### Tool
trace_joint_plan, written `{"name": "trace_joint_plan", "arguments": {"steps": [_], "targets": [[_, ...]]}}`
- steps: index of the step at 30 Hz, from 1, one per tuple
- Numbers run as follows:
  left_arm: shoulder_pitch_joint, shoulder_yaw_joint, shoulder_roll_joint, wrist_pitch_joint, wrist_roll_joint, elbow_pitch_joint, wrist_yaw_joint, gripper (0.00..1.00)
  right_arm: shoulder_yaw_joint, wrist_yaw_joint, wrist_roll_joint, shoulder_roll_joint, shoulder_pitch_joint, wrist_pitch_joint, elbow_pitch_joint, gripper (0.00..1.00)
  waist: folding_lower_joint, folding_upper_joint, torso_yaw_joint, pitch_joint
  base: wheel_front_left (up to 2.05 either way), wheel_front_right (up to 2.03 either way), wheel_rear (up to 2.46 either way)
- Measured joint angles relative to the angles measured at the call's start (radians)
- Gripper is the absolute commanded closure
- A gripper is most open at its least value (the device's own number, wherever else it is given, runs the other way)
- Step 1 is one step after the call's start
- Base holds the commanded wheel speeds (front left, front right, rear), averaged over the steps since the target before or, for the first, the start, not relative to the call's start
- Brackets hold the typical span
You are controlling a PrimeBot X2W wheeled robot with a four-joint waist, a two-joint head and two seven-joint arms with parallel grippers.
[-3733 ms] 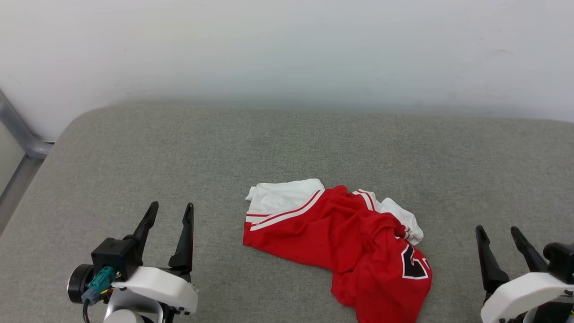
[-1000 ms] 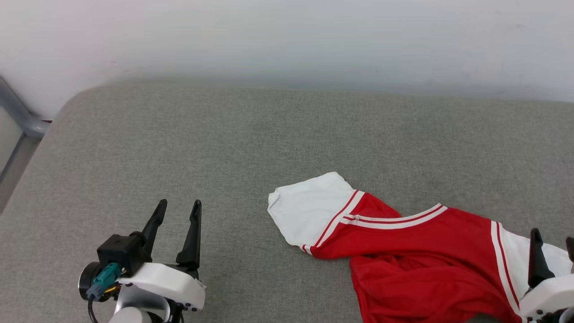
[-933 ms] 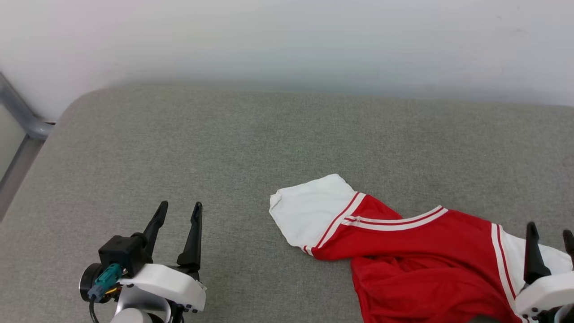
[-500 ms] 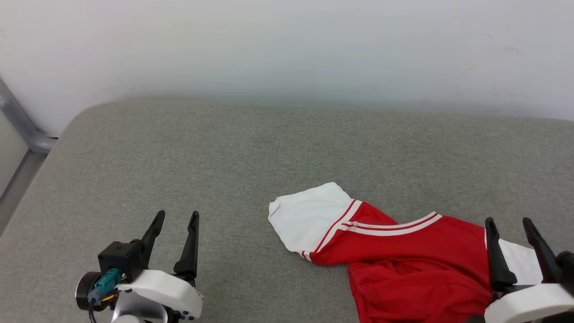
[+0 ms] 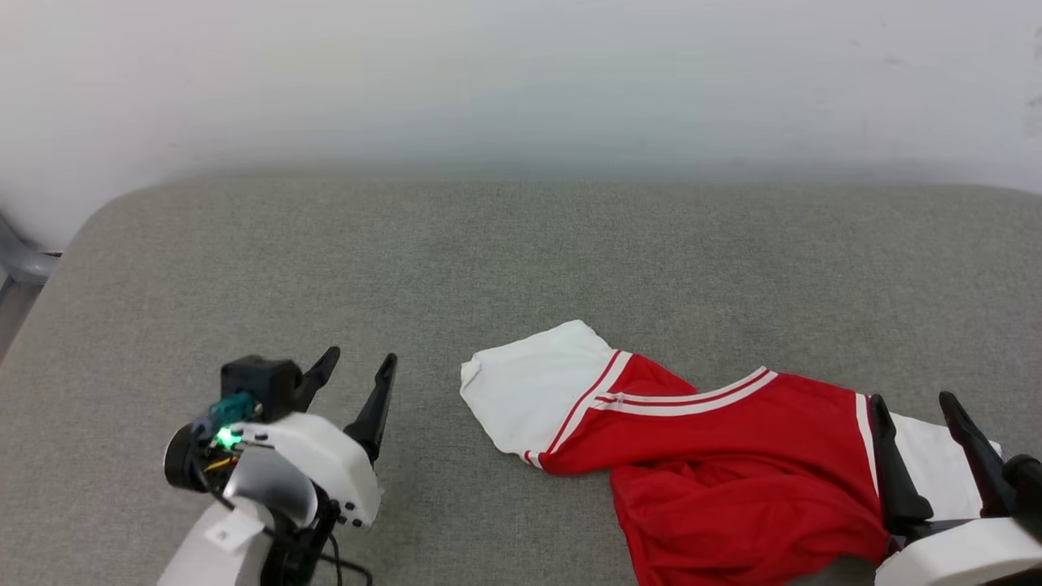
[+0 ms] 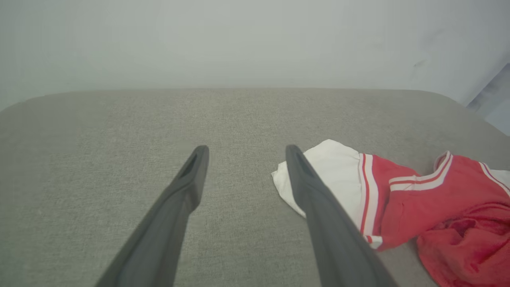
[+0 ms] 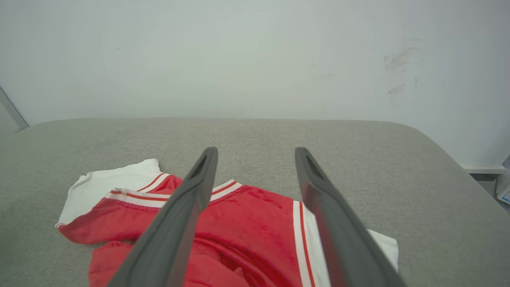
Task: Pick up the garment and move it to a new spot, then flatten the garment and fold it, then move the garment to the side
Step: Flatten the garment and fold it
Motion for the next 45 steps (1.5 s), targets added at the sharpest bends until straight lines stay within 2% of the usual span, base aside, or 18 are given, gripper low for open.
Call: {"name": "trace_joint_plan", "arguments": {"steps": [5,12,25,26,28,32,36,39,45], "targets": [[-0.131,-0.029,-0.001,0.151,-0.05,0.08,-0.049,0.0,0.008,0.0,0.001,0.0,-0.015,0.011,-0.012,0.0,0.0001,0.0,-0.017,0.045,0.0,0.0,0.0],[-0.279,-0.095,0.002,0.34,-0.104,0.199,-0.096,0.0,0.013,0.0,0.0,0.0,-0.056,0.019,-0.015,0.0,0.0001,0.0,-0.057,0.121,0.0,0.0,0.0],[-0.409,-0.276,0.036,0.64,-0.199,0.351,-0.113,0.0,0.021,0.0,0.025,0.0,-0.095,-0.009,0.034,0.0,0.0001,0.0,-0.144,0.221,0.0,0.0,0.0],[-0.417,-0.282,0.037,0.662,-0.216,0.355,-0.113,0.19,0.02,0.0,0.029,0.0,-0.099,-0.009,0.039,0.0,0.0001,0.0,-0.148,0.225,0.0,0.0,0.0],[-0.427,-0.3,0.047,0.67,-0.228,0.355,-0.112,1.0,0.021,0.0,0.032,0.0,-0.102,-0.01,0.047,0.0,0.0001,0.0,-0.152,0.229,0.0,0.0,0.0],[-0.426,-0.308,0.051,0.613,-0.237,0.368,-0.113,1.0,0.017,0.0,0.05,0.0,-0.106,-0.013,0.071,0.0,0.0,0.0,-0.151,0.229,0.0,0.0,0.0],[-0.397,-0.29,0.049,0.504,-0.23,0.374,-0.102,1.0,-0.004,0.0,0.076,0.0,-0.111,-0.012,0.109,0.0,0.0,0.0,-0.14,0.213,0.0,0.0,0.0],[-0.365,-0.27,0.053,0.426,-0.22,0.352,-0.071,1.0,-0.025,0.0,0.083,0.0,-0.113,-0.008,0.145,0.0,0.0001,0.0,-0.126,0.198,0.0,0.0,0.0],[-0.286,-0.203,0.102,0.314,-0.224,0.259,-0.006,1.0,-0.101,0.0,0.1,0.0,-0.143,0.04,0.263,0.0,0.0,0.0,-0.092,0.172,0.0,0.0,0.0]]}}
